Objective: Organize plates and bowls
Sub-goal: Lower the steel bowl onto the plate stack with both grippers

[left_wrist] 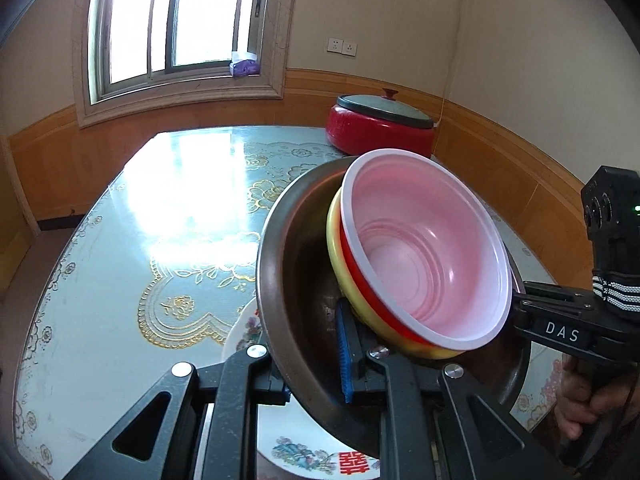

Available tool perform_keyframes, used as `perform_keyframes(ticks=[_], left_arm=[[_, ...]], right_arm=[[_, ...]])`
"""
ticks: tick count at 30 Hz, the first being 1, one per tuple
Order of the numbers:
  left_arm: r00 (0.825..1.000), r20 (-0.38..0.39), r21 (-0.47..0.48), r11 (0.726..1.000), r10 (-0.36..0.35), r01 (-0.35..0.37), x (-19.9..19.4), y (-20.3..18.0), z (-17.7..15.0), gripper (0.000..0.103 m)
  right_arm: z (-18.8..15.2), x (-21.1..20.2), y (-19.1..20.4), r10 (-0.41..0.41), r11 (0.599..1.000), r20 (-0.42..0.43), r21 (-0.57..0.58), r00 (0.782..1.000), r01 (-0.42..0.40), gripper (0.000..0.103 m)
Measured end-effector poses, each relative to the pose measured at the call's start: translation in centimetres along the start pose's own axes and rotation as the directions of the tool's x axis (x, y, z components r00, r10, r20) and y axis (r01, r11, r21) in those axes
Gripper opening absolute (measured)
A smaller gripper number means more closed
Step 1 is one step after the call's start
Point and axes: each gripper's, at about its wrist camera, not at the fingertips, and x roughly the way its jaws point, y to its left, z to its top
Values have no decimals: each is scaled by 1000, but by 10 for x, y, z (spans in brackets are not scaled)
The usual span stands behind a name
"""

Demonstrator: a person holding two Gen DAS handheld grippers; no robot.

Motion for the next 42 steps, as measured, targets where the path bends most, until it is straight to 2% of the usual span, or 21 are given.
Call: perform_keyframes(ticks=[5, 10, 12, 14, 18, 22, 25, 27, 30, 35, 38, 42], left_arm=[[999, -35, -41, 999, 11, -12, -6, 14, -19, 15], [996, -89, -64, 998, 16, -21, 3, 20, -35, 13], [994, -108, -82, 997, -12, 3, 8, 25, -38, 13], [991, -123, -89, 996, -43, 33, 12, 30, -38, 13], [985, -153, -42, 997, -75, 70, 25, 38, -32, 13], [961, -224, -11, 987, -161, 163, 42, 50, -31, 12], [946, -266, 36, 979, -185, 202, 53, 51, -36, 13], [936, -271, 51, 968, -225, 247, 54, 54, -37, 13], [929, -269, 97, 953, -253, 287, 56, 57, -33, 14], [928, -266, 155, 938, -263, 310, 61, 56, -25, 14], [923, -267, 172, 929, -277, 329, 61, 60, -24, 15], [917, -262, 167, 922, -299, 349, 61, 64, -22, 18]], right_arm=[[-4, 15, -2, 98, 995, -86, 28, 991, -95, 9], [-17, 26, 2, 83, 996, -129, 27, 988, -80, 9], [-19, 26, 3, 76, 997, -131, 35, 988, -72, 9], [-18, 26, 4, 54, 998, -124, 44, 991, -49, 9], [-22, 35, 9, -1, 996, -122, 84, 993, 12, 9], [-28, 41, 14, -93, 981, -112, 162, 989, 111, 9], [-34, 45, 18, -176, 957, -117, 211, 977, 197, 9], [-39, 45, 18, -237, 937, -117, 236, 964, 259, 9], [-48, 42, 14, -241, 915, -93, 310, 966, 259, 9], [-58, 42, 18, -274, 887, -49, 374, 961, 272, 9], [-63, 41, 22, -290, 871, -38, 404, 956, 280, 8], [-63, 41, 29, -338, 859, -40, 395, 940, 325, 8]])
